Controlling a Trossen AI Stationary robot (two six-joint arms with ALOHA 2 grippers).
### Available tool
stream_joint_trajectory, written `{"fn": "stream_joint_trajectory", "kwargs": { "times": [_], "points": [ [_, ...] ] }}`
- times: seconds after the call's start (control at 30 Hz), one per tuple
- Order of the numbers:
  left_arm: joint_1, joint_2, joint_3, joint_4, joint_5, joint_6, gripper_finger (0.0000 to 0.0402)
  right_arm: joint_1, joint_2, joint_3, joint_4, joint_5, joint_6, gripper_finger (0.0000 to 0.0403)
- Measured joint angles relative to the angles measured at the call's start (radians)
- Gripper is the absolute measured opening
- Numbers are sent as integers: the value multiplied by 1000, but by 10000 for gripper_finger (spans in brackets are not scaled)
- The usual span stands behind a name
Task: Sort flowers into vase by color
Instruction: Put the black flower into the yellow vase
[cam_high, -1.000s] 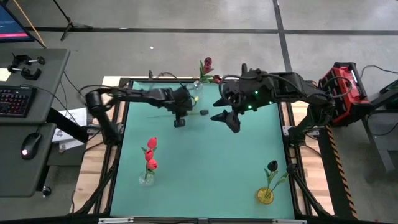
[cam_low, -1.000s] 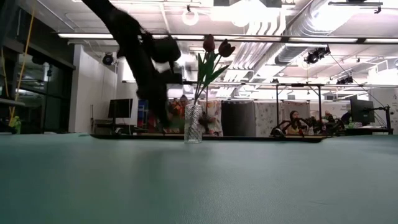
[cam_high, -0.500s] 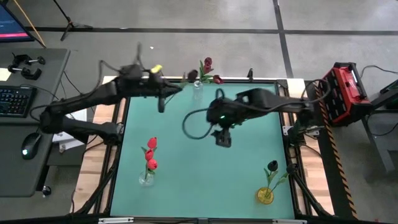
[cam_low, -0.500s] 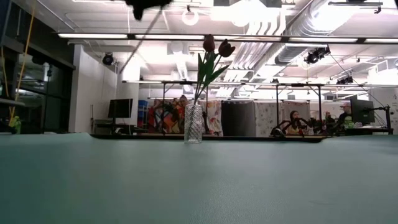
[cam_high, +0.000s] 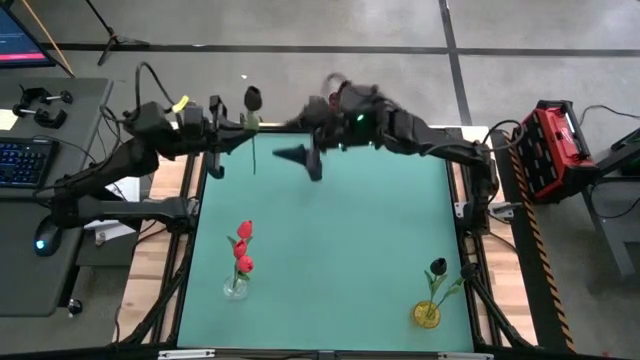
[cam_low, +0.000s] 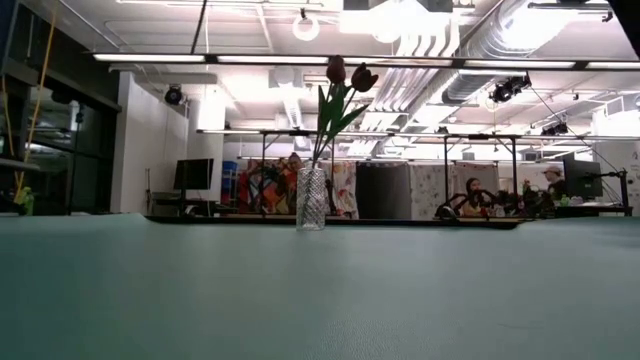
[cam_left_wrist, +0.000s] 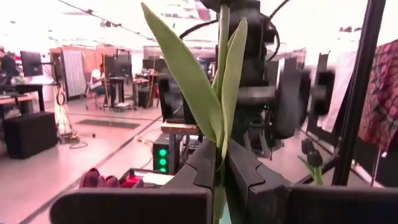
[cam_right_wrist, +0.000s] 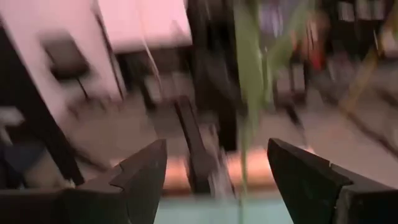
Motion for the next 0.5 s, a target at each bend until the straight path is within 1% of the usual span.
{"fn": "stream_joint_trajectory", "kwargs": {
  "times": [0.07,0.13,0.33,0.5],
  "points": [
    [0,3,0,9,-3,-15,0,-12,5,2,108,-28,17,266],
    [-1,19,-1,41,-12,-28,0,-20,10,1,142,-26,22,266],
    [-14,83,0,195,-19,-65,0,-36,10,0,159,13,22,266],
    [-31,137,-1,248,-19,-65,0,-35,11,0,151,57,14,266]
  ]
}}
